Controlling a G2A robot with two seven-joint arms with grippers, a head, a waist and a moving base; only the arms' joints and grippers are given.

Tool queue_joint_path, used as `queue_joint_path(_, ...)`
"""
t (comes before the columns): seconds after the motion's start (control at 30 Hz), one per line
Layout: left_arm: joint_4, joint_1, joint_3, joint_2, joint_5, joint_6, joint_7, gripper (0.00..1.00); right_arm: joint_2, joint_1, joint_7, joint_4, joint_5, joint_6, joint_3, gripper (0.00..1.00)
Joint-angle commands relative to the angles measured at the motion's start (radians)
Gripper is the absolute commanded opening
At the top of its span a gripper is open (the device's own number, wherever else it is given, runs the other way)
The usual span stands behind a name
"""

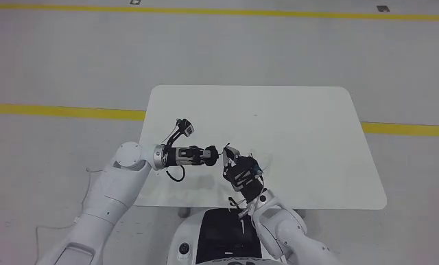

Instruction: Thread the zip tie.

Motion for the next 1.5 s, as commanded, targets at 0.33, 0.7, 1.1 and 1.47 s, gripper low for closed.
queue_joint_path(0.33, 0.000, 0.000, 0.000, 0.000, 0.000, 0.000, 0.000, 0.00, -0.007, 0.004, -0.002, 0.010, -0.023, -0.001, -0.009, 0.00)
queue_joint_path(0.7, 0.000, 0.000, 0.000, 0.000, 0.000, 0.000, 0.000, 0.00, -0.014, 0.007, 0.005, 0.024, -0.025, 0.001, -0.009, 0.00)
queue_joint_path(1.1, 0.000, 0.000, 0.000, 0.000, 0.000, 0.000, 0.000, 0.00, -0.020, 0.003, -0.007, 0.025, -0.027, 0.003, -0.002, 0.00)
queue_joint_path(1.47, 0.000, 0.000, 0.000, 0.000, 0.000, 0.000, 0.000, 0.00, -0.025, 0.002, -0.004, 0.035, -0.027, -0.002, 0.002, 0.00)
